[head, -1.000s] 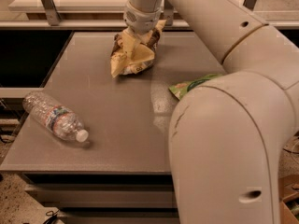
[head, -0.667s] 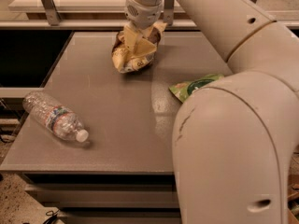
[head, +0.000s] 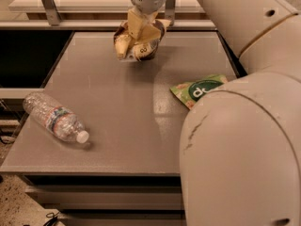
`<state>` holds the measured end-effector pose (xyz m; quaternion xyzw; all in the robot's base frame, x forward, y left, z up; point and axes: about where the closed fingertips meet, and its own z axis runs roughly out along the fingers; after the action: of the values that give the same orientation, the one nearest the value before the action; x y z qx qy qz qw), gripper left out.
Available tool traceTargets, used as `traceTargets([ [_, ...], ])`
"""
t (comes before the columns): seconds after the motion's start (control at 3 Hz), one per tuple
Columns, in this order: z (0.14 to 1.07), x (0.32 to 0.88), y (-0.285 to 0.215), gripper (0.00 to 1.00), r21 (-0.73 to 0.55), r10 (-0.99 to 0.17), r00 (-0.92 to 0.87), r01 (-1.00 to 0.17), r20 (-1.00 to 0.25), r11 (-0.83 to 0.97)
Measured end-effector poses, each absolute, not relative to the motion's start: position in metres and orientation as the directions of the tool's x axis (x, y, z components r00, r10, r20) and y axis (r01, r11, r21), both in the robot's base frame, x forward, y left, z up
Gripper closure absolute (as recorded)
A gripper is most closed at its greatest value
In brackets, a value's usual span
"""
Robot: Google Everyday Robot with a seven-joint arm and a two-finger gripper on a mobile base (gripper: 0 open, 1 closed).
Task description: Pick brown chip bag
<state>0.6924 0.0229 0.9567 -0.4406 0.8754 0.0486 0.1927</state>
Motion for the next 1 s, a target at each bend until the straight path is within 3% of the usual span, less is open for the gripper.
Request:
traceTargets([
  [1.0, 0.992, 0.7, 0.01, 1.0, -0.153, -0.743, -0.487, -0.78, -0.46, 0.606],
])
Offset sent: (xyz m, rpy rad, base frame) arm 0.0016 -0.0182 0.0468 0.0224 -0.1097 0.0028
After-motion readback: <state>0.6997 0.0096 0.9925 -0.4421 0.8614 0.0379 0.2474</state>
